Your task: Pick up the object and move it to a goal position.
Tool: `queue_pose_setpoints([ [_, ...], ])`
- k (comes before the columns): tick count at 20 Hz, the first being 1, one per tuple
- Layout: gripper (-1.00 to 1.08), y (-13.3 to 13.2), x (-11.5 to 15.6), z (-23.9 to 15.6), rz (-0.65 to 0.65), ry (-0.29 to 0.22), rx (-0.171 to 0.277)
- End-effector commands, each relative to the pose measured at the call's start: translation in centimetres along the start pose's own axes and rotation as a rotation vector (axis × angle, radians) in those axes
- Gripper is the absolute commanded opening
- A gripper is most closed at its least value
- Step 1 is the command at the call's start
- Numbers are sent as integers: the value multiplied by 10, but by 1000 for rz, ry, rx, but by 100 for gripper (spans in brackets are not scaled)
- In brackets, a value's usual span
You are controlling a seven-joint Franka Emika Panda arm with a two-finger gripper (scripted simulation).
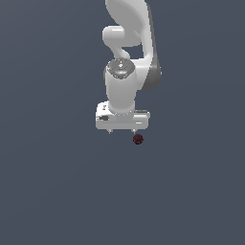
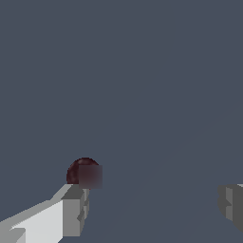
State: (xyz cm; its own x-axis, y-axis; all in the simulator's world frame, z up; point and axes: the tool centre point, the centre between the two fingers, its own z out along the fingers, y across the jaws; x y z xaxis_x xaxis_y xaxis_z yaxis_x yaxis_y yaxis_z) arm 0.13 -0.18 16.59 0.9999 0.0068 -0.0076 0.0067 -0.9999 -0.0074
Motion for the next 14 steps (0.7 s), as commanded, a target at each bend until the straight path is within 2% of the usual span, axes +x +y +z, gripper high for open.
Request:
queue_pose_setpoints([
  [1, 100, 0, 0, 0, 0, 0, 0],
  [14, 100, -7, 10, -1, -25, 24, 2],
])
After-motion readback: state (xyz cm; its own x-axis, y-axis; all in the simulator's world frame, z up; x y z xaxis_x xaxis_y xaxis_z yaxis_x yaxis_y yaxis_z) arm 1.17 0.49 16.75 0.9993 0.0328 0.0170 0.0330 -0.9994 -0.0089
